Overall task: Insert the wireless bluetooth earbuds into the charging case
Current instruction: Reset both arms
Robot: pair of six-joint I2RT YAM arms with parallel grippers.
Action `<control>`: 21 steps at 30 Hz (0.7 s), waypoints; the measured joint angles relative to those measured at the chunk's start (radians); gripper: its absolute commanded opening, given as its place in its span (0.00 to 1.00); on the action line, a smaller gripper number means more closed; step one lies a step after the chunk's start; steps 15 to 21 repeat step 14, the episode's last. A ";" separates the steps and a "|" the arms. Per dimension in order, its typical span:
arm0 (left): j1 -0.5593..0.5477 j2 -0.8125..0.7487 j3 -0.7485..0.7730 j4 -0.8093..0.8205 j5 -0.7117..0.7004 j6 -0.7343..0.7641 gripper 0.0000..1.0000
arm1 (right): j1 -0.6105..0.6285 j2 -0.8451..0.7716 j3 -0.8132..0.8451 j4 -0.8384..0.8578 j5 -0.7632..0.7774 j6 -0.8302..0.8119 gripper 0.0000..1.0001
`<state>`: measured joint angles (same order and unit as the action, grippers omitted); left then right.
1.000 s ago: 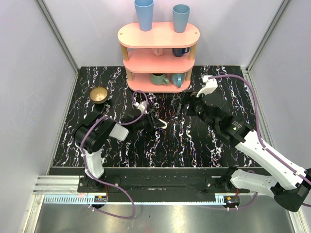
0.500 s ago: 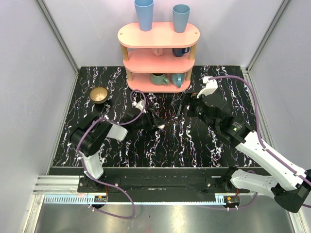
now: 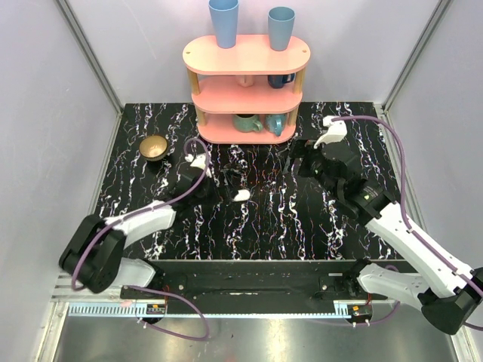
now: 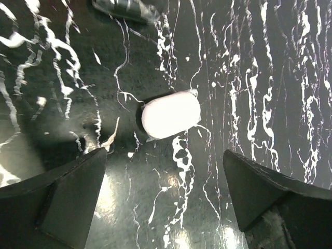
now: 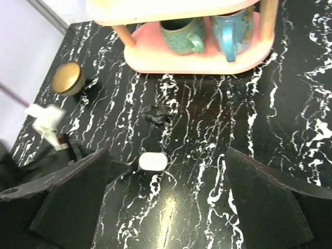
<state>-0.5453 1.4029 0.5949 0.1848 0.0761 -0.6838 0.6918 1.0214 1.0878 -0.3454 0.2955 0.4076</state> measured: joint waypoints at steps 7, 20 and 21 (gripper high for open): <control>-0.001 -0.278 0.037 -0.207 -0.151 0.095 0.99 | -0.185 0.019 -0.049 -0.001 -0.045 0.002 1.00; -0.001 -0.461 0.115 -0.295 -0.343 0.168 0.99 | -0.434 0.109 -0.132 -0.001 -0.159 0.039 1.00; -0.001 -0.461 0.115 -0.295 -0.343 0.168 0.99 | -0.434 0.109 -0.132 -0.001 -0.159 0.039 1.00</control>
